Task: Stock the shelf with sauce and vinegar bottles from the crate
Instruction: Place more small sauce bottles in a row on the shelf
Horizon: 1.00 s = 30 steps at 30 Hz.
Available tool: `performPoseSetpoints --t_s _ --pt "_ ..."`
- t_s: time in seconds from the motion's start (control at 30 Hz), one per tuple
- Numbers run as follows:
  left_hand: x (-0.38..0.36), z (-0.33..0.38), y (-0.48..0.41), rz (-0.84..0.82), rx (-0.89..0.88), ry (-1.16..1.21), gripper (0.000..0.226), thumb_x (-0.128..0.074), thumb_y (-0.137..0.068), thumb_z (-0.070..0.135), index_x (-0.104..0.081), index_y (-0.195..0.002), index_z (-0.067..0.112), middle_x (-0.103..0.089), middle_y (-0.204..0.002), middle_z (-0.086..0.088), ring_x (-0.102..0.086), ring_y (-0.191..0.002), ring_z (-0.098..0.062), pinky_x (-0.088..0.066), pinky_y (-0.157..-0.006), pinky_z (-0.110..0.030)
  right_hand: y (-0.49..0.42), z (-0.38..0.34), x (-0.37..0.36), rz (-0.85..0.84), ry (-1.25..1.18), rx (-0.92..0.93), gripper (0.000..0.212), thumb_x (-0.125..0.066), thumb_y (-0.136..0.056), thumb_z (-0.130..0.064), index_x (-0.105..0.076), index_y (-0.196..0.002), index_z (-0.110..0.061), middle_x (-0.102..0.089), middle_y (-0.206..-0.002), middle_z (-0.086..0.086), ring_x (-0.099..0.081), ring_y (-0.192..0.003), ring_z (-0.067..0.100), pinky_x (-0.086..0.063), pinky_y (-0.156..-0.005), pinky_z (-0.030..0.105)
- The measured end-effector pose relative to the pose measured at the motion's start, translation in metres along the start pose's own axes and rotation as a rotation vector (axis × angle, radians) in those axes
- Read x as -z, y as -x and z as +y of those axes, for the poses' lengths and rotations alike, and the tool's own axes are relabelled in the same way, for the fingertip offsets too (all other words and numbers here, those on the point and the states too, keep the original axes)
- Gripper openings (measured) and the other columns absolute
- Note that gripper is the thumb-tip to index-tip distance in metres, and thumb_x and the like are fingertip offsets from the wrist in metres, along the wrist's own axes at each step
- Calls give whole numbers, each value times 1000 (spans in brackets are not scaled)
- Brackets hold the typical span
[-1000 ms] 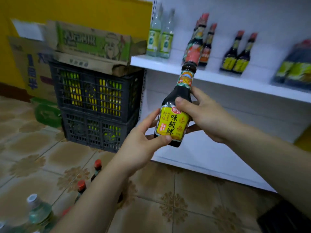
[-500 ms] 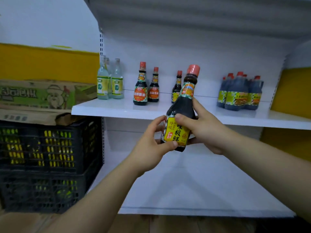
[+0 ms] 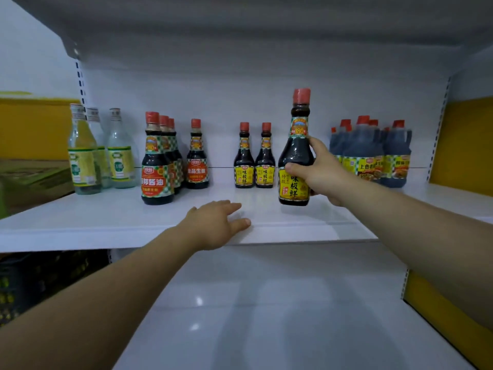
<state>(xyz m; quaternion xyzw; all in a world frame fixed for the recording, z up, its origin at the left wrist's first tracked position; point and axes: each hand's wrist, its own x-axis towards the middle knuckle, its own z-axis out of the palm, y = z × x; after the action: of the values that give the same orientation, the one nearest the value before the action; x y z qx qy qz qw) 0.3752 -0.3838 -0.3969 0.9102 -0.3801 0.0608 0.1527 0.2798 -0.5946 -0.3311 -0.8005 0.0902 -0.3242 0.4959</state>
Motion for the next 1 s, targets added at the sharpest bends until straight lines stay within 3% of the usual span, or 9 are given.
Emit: performPoseSetpoints --t_s 0.17,0.3,0.43,0.6,0.63,0.73,0.83,1.0 --pt "-10 12 -29 -97 34 -151 69 -16 -85 74 -27 -144 41 -22 -155 10 -19 -142 -19 -5 -110 -64 -46 45 6 -17 -2 -56 73 -73 -85 -19 -31 -141 -36 -58 -100 -13 -58 -86 7 -45 -58 27" --pt "-14 4 -30 -114 24 -177 80 -6 -74 82 -20 -144 46 -17 -156 15 -15 -143 -14 -14 -111 -58 -73 73 3 -45 20 -24 75 -74 -83 -18 -31 -142 -34 -59 -102 -15 -60 -89 7 -46 -62 24" --pt "-13 6 -28 -117 38 -172 91 1 -61 85 -16 -144 50 -15 -156 18 -12 -144 -11 -14 -112 -52 -100 91 2 -67 -10 -42 78 -73 -84 -19 -25 -145 -34 -59 -117 -3 -61 -99 18 -50 -74 31" --pt "-14 11 -26 -112 46 -181 91 3 -59 84 -13 -143 52 -13 -156 20 -12 -144 -10 -14 -114 -50 -129 101 5 -144 115 -52 78 -67 -89 -27 -17 -148 -36 -52 -121 -5 -57 -96 13 -42 -60 25" --pt "-14 11 -26 -108 47 -181 91 4 -59 84 -13 -143 53 -13 -155 20 -12 -144 -9 -14 -114 -49 -134 102 5 -149 152 -66 77 -66 -89 -31 -16 -147 -40 -50 -123 -4 -57 -101 19 -46 -62 28" --pt "-14 11 -25 -96 48 -184 91 6 -58 85 -12 -142 55 -12 -155 22 -12 -143 -7 -15 -115 -47 -149 106 2 -116 210 -141 71 -66 -88 -36 -21 -142 -46 -45 -135 7 -52 -114 35 -55 -77 52" --pt "-16 10 -26 -89 39 -193 90 7 -58 85 -11 -142 55 -11 -154 24 -12 -143 -6 -15 -115 -44 -163 110 -7 -85 223 -138 71 -65 -89 -31 -22 -145 -35 -46 -136 11 -52 -116 37 -52 -87 58" --pt "-18 7 -26 -79 33 -200 89 8 -58 88 -8 -140 58 -8 -153 28 -9 -142 -2 -14 -115 -41 -186 119 -17 -22 291 -118 66 -61 -92 -27 -23 -146 -19 -50 -134 13 -53 -116 34 -49 -94 49"
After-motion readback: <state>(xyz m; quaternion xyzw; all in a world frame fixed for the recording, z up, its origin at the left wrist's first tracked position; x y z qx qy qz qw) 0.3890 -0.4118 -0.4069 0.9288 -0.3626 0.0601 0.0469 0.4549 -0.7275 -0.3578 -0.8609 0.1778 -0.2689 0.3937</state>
